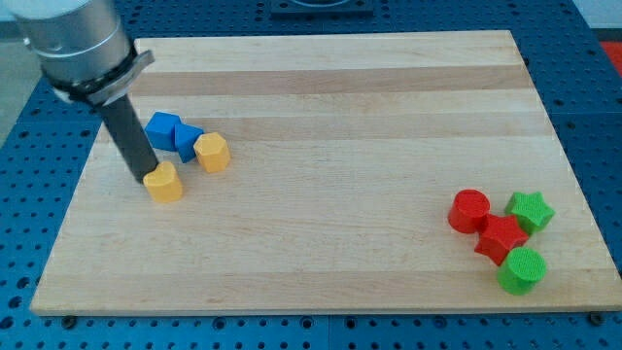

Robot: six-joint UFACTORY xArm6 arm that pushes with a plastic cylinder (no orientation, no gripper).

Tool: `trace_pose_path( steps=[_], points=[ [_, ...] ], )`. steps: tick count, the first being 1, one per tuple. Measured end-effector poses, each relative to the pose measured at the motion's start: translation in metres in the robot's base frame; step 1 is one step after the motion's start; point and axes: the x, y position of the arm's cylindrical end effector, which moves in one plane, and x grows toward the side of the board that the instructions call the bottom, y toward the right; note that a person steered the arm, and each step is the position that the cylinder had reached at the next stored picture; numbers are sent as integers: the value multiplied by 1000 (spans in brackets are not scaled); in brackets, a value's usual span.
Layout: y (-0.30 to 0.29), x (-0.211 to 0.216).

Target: Push the cube to the top side slightly

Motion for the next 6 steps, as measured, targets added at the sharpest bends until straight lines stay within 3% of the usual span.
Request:
trace_pose_path(
  steps=[1, 3, 4, 6],
  points=[
    [-1, -1],
    [-17, -94],
    [-28, -84],
    [-46, -1]
  ],
)
